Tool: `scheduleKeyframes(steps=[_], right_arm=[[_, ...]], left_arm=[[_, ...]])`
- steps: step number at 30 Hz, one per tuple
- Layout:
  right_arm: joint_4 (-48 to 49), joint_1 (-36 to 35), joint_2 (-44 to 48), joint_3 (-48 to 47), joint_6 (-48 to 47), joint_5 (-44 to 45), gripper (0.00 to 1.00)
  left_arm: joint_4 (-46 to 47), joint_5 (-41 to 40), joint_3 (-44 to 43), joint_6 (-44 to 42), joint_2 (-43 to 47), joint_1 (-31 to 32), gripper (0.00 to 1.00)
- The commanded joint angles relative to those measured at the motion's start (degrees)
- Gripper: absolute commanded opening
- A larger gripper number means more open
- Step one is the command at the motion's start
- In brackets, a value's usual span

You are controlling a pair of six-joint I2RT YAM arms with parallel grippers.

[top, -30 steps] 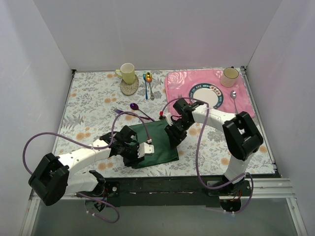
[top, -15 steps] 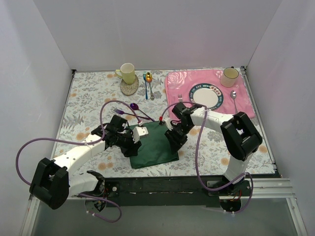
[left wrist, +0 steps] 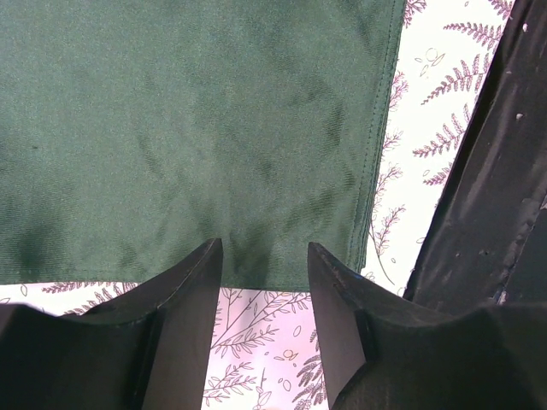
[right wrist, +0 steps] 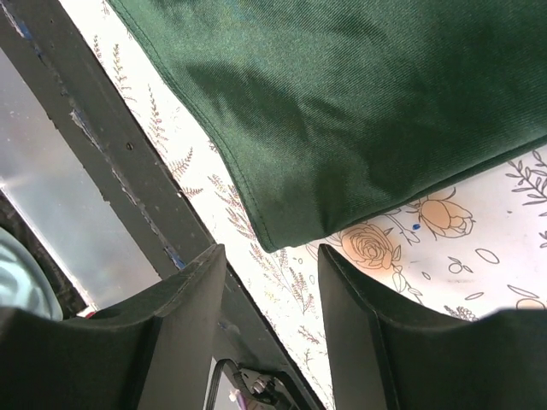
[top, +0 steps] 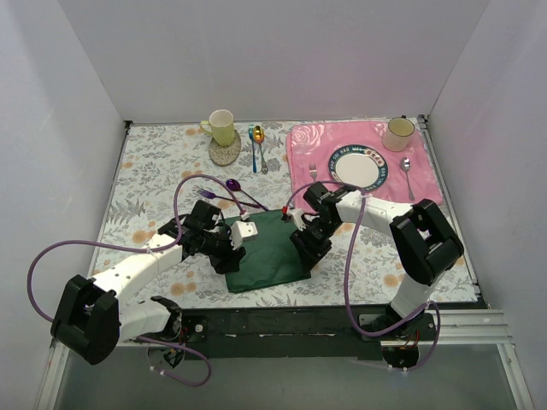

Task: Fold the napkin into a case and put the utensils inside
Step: Smooth out the square-folded napkin at the center of the board.

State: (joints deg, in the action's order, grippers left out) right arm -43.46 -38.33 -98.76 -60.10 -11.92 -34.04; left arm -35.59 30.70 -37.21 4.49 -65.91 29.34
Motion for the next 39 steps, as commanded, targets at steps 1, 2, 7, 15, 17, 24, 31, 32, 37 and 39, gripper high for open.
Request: scheduleKeyframes(steps=[1,2,7,15,17,24,31,32,37,39], right_arm=[[-0.57,-0.08,-2.04,-1.87,0.94,-1.64,0.54],[-0.57,-0.08,-2.22,-1.95,0.94,-1.73,0.54],[-0.57,-0.17,-3.02,-1.78,1.02,-1.47,0.51],[-2.23,-0.17,-1.79,-2.48,0.76,-1.11,0.18],[-2.94,-0.17,-1.0,-2.48,0.41,-1.2,0.08],[-5.32,-0.08,0.5,-1.34,-0.91,-0.59,0.01],[-4.97,-0.08,-0.46,-1.6,-0.73,-1.29,0.01],[-4.88,0.0,-0.64,-1.6,-0.91,-1.03,0.01],[-4.61,0.01,-1.87,-0.64,-1.26,1.26,0.05],[-4.61,-0.08,-1.87,-0.81,-1.26,2.66,0.11]], left_arm=[[0.17,0.77,-0.05,-1.06,1.92,-0.16,0.45],[0.35,0.68,0.03,-0.98,2.01,-0.25,0.45],[0.44,1.03,-0.14,-1.33,2.01,-0.16,0.45],[0.17,0.77,-0.41,-2.12,1.93,-0.25,0.45],[-0.18,0.85,-0.41,-2.21,2.1,-0.25,0.45],[-0.53,0.68,-0.49,-2.56,2.1,-0.25,0.45],[-0.44,0.77,-0.23,-2.91,1.66,-0.25,0.45],[-0.53,0.68,-0.23,-3.0,1.66,-0.16,0.45],[0.0,1.12,-0.41,-1.33,1.14,-0.34,0.46],[0.44,2.17,-0.67,0.51,0.87,-1.12,0.48]])
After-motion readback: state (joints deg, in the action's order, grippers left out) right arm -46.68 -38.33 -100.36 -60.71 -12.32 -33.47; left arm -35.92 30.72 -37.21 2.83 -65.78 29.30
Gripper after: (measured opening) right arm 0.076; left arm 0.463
